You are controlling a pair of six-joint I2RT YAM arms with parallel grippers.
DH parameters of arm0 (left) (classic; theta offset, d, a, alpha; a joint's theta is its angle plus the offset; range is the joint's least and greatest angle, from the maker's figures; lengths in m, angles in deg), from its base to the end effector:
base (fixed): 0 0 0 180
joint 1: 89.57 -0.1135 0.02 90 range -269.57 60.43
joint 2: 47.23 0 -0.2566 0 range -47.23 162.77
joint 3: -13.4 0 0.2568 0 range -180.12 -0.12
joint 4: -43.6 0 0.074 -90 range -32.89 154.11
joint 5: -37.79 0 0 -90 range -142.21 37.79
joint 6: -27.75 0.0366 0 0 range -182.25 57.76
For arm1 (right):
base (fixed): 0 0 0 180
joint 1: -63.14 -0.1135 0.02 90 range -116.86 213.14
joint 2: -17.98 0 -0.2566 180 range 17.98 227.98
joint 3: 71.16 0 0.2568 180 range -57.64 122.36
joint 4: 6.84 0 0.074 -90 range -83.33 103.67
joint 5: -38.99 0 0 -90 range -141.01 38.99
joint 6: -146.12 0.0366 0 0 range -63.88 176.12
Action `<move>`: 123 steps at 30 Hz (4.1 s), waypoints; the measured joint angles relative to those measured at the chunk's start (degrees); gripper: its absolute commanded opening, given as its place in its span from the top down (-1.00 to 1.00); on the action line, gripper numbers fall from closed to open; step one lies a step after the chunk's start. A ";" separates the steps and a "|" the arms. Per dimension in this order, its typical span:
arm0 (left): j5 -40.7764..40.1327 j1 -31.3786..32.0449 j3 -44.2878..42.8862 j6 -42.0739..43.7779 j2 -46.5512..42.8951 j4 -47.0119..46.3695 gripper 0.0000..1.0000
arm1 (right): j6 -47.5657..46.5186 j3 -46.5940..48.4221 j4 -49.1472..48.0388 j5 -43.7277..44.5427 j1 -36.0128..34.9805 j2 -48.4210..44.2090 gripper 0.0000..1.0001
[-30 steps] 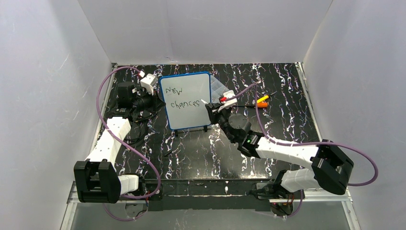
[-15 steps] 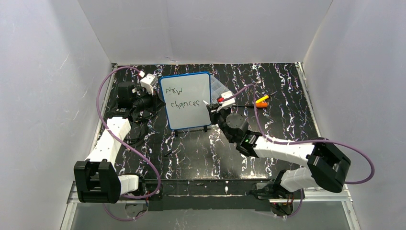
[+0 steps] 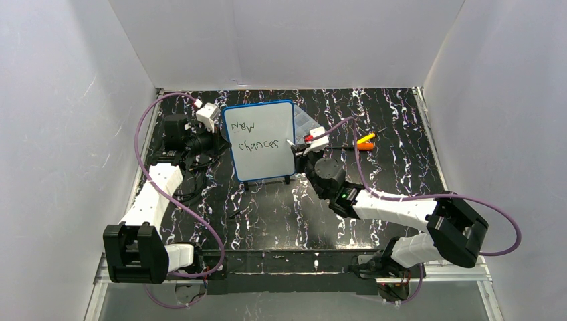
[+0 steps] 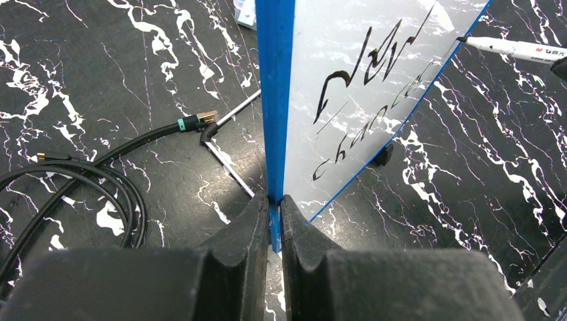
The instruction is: Write a sentence on the whiteboard
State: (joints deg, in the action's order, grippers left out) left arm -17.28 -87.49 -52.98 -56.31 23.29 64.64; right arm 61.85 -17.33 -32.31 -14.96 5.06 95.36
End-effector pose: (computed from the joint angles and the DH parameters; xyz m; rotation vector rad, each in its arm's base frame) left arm 0.2837 -0.0313 0.2926 0.5198 1.8995 -0.5660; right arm 0.1784 0.2457 0.2648 -0.2053 1.5437 0.3989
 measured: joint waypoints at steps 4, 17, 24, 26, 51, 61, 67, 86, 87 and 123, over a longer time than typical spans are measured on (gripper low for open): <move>0.00 0.00 0.00 0.00 0.00 0.02 1.00 | -0.02 0.00 0.00 0.33 0.02 0.00 0.97; 0.00 0.00 0.00 0.00 0.00 0.00 1.00 | 0.02 -0.85 0.35 2.34 0.04 -0.04 0.97; 0.00 0.00 0.00 -0.02 0.00 0.02 1.00 | 0.02 -1.46 1.11 2.25 0.07 -1.22 0.97; 0.00 0.00 0.00 0.00 0.00 0.02 1.00 | 0.00 -2.16 1.18 2.01 0.09 -2.12 0.97; 0.02 0.00 0.00 -0.02 0.00 0.02 1.00 | -3.19 -2.21 -3.67 0.15 0.46 -1.16 0.97; 0.02 0.00 0.00 -0.02 0.00 0.02 1.00 | -1.64 -2.25 -3.17 -0.87 0.61 -0.87 0.97; 0.02 0.00 0.00 0.00 0.00 0.02 1.00 | 1.03 -3.04 -2.36 -2.80 0.61 -0.50 0.97; 0.04 0.00 0.00 -0.02 0.00 0.02 1.00 | 2.34 -3.80 -0.55 -3.37 0.59 -1.18 0.97; 0.04 0.00 0.00 -0.02 0.00 0.02 1.00 | 2.23 -3.80 -0.59 -3.45 0.59 -1.86 0.97; 0.04 0.00 0.00 -0.04 -0.02 0.00 1.00 | -1.77 -3.67 -6.08 -1.79 0.70 0.92 0.97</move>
State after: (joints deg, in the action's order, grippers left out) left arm -17.23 -87.49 -52.98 -56.35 23.27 64.64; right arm 60.08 -21.00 -38.39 -16.75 5.76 96.28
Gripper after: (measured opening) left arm 0.083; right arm 0.197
